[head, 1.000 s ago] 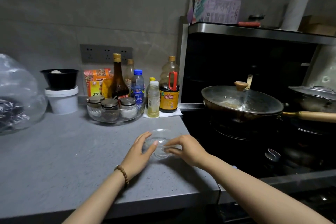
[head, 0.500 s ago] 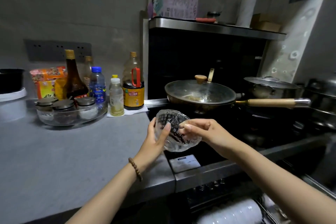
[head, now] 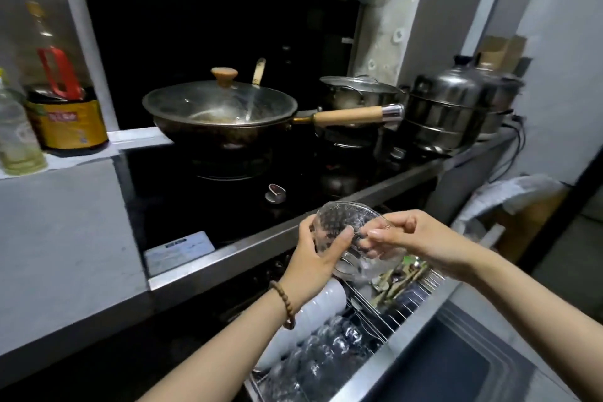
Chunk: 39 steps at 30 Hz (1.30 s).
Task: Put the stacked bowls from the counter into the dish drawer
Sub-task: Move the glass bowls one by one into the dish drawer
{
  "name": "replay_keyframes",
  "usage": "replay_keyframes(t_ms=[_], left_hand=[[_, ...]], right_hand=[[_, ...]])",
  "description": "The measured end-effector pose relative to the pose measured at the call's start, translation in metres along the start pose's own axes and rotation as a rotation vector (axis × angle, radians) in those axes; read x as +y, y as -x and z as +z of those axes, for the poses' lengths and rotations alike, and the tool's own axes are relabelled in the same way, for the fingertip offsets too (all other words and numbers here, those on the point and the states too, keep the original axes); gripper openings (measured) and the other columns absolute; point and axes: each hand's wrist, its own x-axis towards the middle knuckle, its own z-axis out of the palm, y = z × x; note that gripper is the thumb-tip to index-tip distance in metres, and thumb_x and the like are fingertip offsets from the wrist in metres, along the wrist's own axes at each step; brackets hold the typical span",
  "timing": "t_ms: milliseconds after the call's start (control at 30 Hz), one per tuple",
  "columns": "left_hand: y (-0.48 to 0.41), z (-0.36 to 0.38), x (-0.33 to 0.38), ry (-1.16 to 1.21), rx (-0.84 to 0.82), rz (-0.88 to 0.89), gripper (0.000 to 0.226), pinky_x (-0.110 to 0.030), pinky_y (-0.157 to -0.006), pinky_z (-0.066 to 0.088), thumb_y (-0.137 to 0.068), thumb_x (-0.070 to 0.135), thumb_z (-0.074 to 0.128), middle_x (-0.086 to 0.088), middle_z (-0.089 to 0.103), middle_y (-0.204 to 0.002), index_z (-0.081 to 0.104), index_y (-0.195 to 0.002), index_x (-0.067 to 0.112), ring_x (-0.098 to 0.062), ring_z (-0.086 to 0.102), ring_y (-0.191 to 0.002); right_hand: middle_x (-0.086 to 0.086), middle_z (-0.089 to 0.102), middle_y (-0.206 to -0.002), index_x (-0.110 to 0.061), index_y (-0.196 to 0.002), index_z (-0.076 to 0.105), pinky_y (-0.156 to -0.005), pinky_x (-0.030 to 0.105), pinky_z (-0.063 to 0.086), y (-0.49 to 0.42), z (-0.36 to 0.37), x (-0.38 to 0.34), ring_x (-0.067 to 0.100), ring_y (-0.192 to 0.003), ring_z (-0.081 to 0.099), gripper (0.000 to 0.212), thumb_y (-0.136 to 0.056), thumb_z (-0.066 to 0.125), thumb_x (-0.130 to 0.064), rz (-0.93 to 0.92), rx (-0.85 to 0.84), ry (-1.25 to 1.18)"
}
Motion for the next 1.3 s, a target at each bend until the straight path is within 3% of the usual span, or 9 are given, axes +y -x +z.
replay_keyframes(t_ms=[133,233,333,433,567,667,800,1033,1300], left_hand=[[-0.009,0.036,-0.043,0.023,-0.053,-0.142,0.093,-0.020,-0.087,0.052,-0.056,0.072,0.058,0.003,0.054,-0.127,0.028,-0.132,0.029,-0.001,0.056,-0.107],[-0.017,0.052,-0.072,0.022,-0.069,-0.239,0.097,-0.040,-0.102,0.045,-0.058,0.071,0.055,0.002,0.047,-0.134,0.028,-0.138,0.024,-0.013,0.051,-0.119],[-0.025,0.062,-0.104,-0.036,-0.093,-0.302,0.093,-0.031,-0.108,0.035,-0.066,0.070,0.050,0.001,0.040,-0.144,0.027,-0.141,0.022,-0.009,0.041,-0.127],[-0.031,0.065,-0.137,-0.103,-0.134,-0.335,0.077,-0.018,-0.097,0.031,-0.079,0.061,0.049,0.001,0.032,-0.150,0.026,-0.142,0.023,0.000,0.040,-0.117],[-0.030,0.058,-0.181,-0.262,-0.162,-0.362,0.072,-0.005,-0.081,0.040,-0.084,0.053,0.051,-0.004,0.028,-0.152,0.022,-0.144,0.024,-0.016,0.038,-0.131],[-0.027,0.051,-0.207,-0.474,-0.225,-0.361,0.079,-0.025,-0.105,0.032,-0.083,0.058,0.049,-0.001,0.023,-0.154,0.017,-0.146,0.023,-0.019,0.025,-0.139],[-0.029,0.042,-0.232,-0.709,-0.283,-0.351,0.082,-0.042,-0.118,0.015,-0.083,0.064,0.044,-0.001,0.017,-0.156,0.013,-0.148,0.024,-0.021,0.010,-0.144],[-0.033,0.037,-0.266,-0.904,-0.360,-0.318,0.085,-0.039,-0.117,-0.008,-0.082,0.068,0.038,0.005,0.004,-0.158,0.004,-0.149,0.027,-0.018,-0.006,-0.145],[-0.042,0.039,-0.272,-0.909,-0.356,-0.279,0.086,-0.038,-0.115,-0.012,-0.082,0.068,0.038,0.006,0.002,-0.158,0.003,-0.149,0.027,-0.016,-0.009,-0.145]], right_hand=[[0.008,0.077,-0.092,-0.014,-0.096,0.076,-0.070,0.017,0.055,0.007,-0.024,0.047,0.012,-0.078,0.071,0.029,-0.072,0.075,-0.029,0.113,0.029,-0.003],[0.007,0.077,-0.093,-0.015,-0.093,0.077,-0.080,0.023,0.058,0.002,-0.031,0.083,0.012,-0.077,0.071,0.032,-0.067,0.077,-0.033,0.191,0.059,-0.032],[0.009,0.077,-0.091,-0.014,-0.090,0.077,-0.079,0.024,0.056,-0.008,-0.035,0.120,0.013,-0.073,0.071,0.022,-0.071,0.074,-0.025,0.268,0.110,-0.050],[0.004,0.076,-0.077,-0.009,-0.088,0.075,-0.063,0.015,0.056,-0.024,-0.039,0.152,0.008,-0.062,0.069,0.011,-0.081,0.069,-0.014,0.375,0.163,-0.052],[0.000,0.073,-0.069,0.000,-0.099,0.070,-0.057,0.017,0.056,-0.048,-0.047,0.186,0.005,-0.054,0.066,0.018,-0.084,0.067,-0.011,0.553,0.251,-0.004],[0.005,0.069,-0.076,0.002,-0.105,0.065,-0.052,0.022,0.054,-0.065,-0.052,0.211,0.012,-0.060,0.064,0.028,-0.085,0.066,-0.018,0.727,0.269,0.053],[0.006,0.068,-0.076,-0.004,-0.080,0.059,-0.048,0.023,0.056,-0.084,-0.051,0.233,0.015,-0.068,0.066,0.016,-0.087,0.065,-0.017,0.848,0.265,0.067],[0.010,0.062,-0.078,0.000,-0.080,0.058,-0.084,0.039,0.051,-0.106,-0.050,0.272,0.021,-0.071,0.058,0.021,-0.092,0.059,-0.017,1.008,0.211,0.116],[0.006,0.060,-0.069,-0.002,-0.072,0.056,-0.059,0.023,0.046,-0.115,-0.047,0.280,0.011,-0.057,0.056,0.026,-0.096,0.050,-0.013,1.039,0.095,0.121]])
